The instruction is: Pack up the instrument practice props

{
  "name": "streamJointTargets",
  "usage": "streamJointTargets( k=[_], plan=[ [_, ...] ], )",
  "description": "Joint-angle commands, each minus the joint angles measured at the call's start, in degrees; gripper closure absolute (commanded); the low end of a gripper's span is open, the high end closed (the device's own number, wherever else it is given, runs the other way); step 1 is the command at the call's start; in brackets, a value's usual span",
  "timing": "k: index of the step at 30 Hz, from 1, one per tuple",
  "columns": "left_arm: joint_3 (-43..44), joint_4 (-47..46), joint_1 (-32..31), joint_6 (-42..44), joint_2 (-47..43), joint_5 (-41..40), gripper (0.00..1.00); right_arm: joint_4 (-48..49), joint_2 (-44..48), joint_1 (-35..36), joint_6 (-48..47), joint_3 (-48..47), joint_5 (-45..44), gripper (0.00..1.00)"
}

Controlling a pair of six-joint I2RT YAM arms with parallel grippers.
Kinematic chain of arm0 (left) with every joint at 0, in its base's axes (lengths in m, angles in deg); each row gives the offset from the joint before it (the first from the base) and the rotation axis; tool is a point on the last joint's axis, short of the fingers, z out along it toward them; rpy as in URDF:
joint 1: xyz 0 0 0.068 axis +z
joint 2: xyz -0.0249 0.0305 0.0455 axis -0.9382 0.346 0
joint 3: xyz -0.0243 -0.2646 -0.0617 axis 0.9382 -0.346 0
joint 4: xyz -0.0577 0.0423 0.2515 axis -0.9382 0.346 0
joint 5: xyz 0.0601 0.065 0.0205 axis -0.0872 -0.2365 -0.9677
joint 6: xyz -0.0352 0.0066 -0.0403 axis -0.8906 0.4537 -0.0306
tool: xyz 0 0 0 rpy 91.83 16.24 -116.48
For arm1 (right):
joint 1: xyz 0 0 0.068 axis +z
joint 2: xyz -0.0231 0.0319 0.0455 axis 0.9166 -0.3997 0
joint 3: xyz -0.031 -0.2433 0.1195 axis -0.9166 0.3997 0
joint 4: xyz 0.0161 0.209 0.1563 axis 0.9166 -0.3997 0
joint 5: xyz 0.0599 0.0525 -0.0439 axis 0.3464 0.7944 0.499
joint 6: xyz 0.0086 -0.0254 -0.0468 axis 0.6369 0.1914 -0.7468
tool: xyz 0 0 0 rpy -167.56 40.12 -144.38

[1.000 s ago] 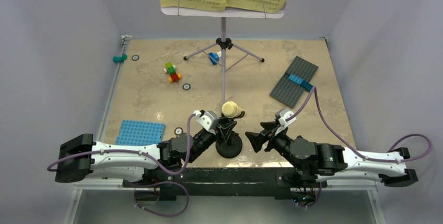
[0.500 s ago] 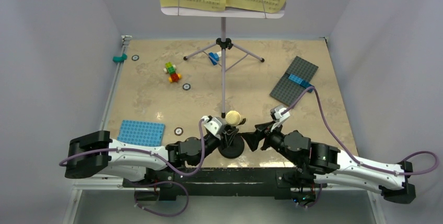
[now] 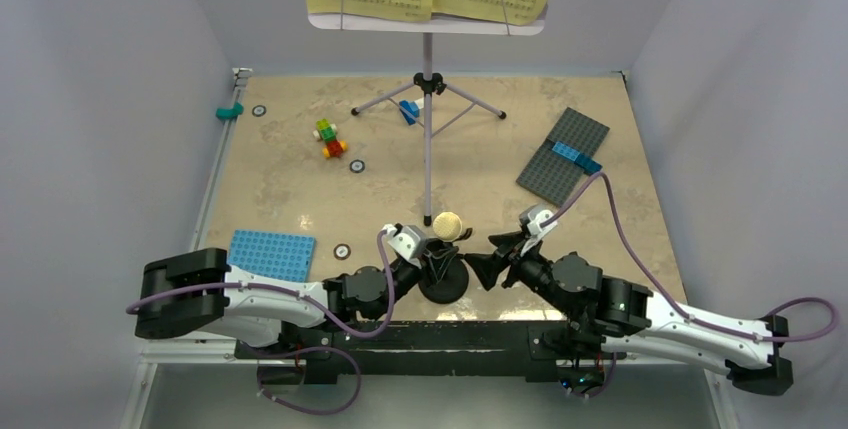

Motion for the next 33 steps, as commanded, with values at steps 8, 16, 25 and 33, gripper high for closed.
streamJointTargets(
  k=[8,16,25,33],
  plan=[
    [-3.8,6.5,-0.8,-6.6,3.6,1.4,1.0,20.7,-7.0,1.9,-27.2,1.4,-3.0,0.34],
    [-3.0,7.7,-0.9,-6.5,3.9,1.8,1.0,41.2,-5.5,5.1,-42.9,10.1,0.2,0.36],
    [-1.7,9.1,-1.1,-6.4,5.1,2.2,1.0,47.3,-8.2,5.1,-49.6,9.6,-0.5,0.42],
    [0.0,10.4,-1.8,-5.4,6.4,2.5,1.0,46.7,-13.0,5.1,-53.1,7.4,1.1,0.45]
  ],
)
